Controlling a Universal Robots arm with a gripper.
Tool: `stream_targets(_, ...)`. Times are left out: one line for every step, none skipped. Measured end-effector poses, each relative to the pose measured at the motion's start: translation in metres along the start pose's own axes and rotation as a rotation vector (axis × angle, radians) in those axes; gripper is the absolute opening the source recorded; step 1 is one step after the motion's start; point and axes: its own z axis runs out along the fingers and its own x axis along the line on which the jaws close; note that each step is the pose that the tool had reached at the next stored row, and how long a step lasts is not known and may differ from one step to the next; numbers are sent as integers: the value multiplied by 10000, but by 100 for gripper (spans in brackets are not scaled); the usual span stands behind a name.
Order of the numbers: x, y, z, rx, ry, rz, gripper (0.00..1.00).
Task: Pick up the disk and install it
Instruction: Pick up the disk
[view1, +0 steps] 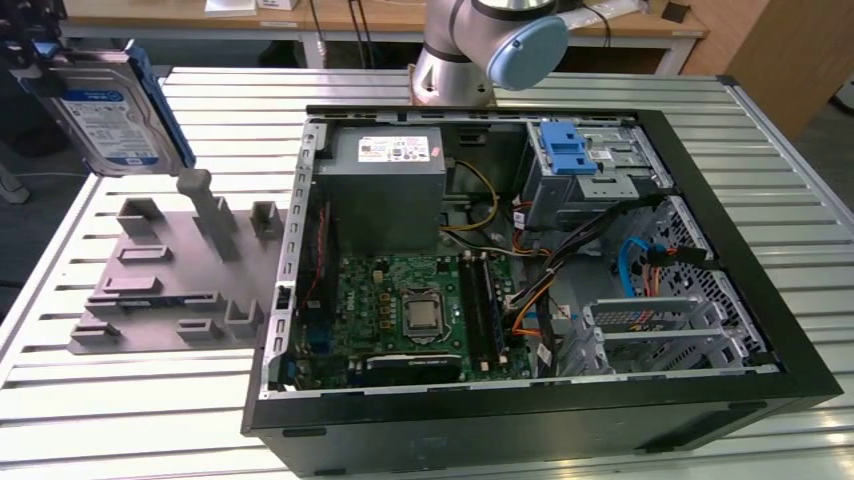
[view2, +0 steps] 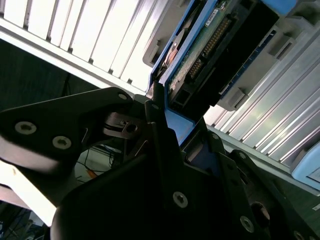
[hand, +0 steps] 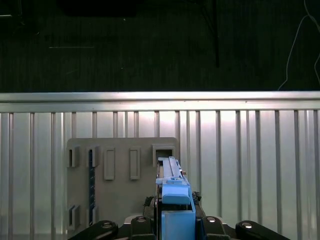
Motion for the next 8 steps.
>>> stream_targets(0, 0, -5, 0, 0, 0, 36)
stream_targets(0, 0, -12, -1, 0, 0, 36)
stream_targets(-1, 0, -18, 0, 0, 0, 36)
stream_targets(-1, 0, -24, -1, 0, 0, 36)
stream_targets(-1, 1, -29, 0, 0, 0, 36)
stream_targets(-1, 1, -34, 0, 0, 0, 36)
stream_targets(-1, 1, -40, 0, 0, 0, 36)
stream_targets(-2, 1, -45, 0, 0, 0, 36)
